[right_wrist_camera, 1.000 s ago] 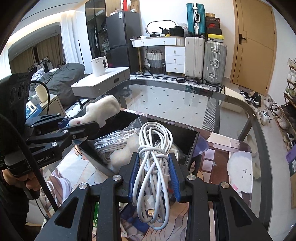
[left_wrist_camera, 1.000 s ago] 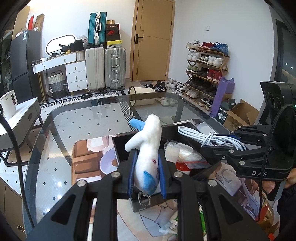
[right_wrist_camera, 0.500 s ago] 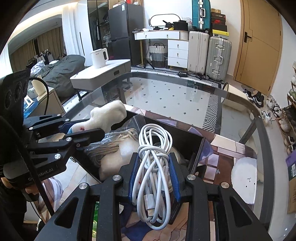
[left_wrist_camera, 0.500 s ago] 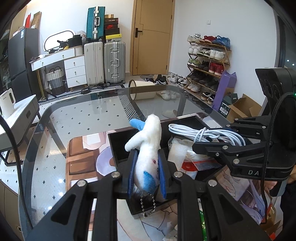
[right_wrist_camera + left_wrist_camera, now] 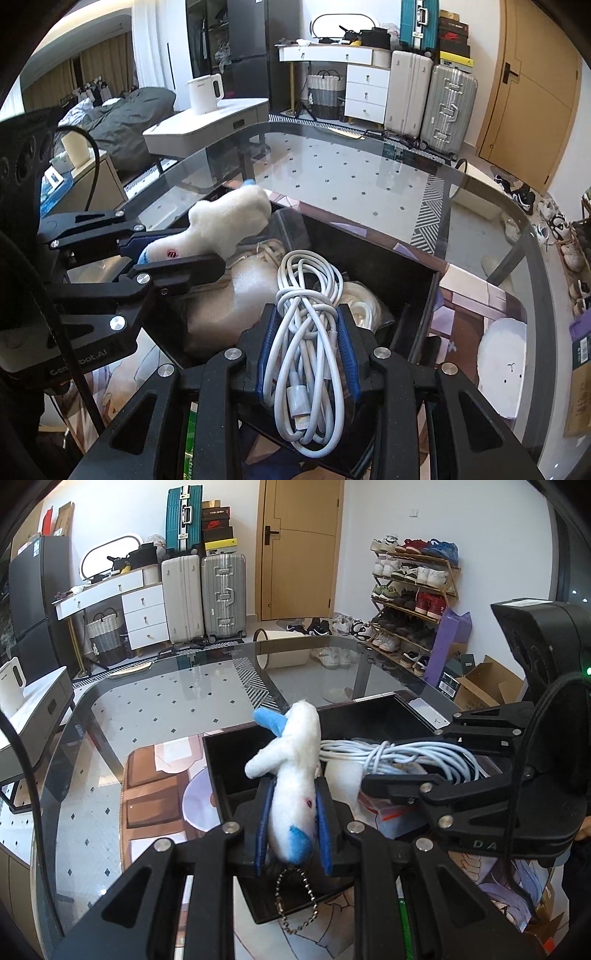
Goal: Organize soft objects
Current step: 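Carry the plush toy with the left tool while the right tool carries the cable over the box, then open both tools to drop the plush toy and cable into the box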
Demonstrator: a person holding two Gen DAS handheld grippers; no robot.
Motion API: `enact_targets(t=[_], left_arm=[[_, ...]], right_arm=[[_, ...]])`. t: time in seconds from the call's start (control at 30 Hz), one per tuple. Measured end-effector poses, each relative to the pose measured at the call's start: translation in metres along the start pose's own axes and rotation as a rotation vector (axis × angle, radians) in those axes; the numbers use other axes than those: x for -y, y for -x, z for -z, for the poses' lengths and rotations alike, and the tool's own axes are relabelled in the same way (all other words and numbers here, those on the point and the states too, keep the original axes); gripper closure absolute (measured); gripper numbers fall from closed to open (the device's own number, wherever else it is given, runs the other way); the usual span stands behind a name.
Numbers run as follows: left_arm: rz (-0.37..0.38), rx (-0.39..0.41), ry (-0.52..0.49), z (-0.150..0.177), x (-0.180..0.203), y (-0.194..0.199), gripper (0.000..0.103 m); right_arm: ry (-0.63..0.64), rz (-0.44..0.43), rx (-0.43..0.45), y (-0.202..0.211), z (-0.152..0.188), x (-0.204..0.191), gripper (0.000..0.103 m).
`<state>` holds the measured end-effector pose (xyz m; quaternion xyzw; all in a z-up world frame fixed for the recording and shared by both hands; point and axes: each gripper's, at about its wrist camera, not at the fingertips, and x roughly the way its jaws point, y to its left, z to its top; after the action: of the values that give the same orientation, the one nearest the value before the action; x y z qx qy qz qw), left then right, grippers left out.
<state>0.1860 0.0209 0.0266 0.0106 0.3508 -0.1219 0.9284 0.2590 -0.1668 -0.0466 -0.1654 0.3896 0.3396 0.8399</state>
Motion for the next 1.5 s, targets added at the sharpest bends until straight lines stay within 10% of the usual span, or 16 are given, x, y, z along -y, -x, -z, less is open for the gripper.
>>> enact_targets(t=[0.3,0.83,0.93,1.07,1.5], left_arm=[[0.006,-0.006,-0.021,0.002,0.008,-0.002,0.083],[0.019,0.048,0.02,0.015,-0.002,0.036,0.049],[0.01,0.063,0.033,0.019,-0.005,0.045,0.046],[-0.008,0.093,0.077,0.029,-0.01,0.059,0.009],[-0.052,0.115,0.123,0.053,-0.012,0.081,0.0]], right_arm=[[0.009,0.003,-0.006,-0.002,-0.001,0.002,0.068],[-0.063,0.116,0.187,0.068,0.032,0.001,0.002],[-0.098,0.113,0.222,0.079,0.042,-0.001,0.001],[-0.145,0.103,0.24,0.091,0.053,-0.004,0.001],[-0.177,0.05,0.213,0.096,0.09,-0.023,0.001]])
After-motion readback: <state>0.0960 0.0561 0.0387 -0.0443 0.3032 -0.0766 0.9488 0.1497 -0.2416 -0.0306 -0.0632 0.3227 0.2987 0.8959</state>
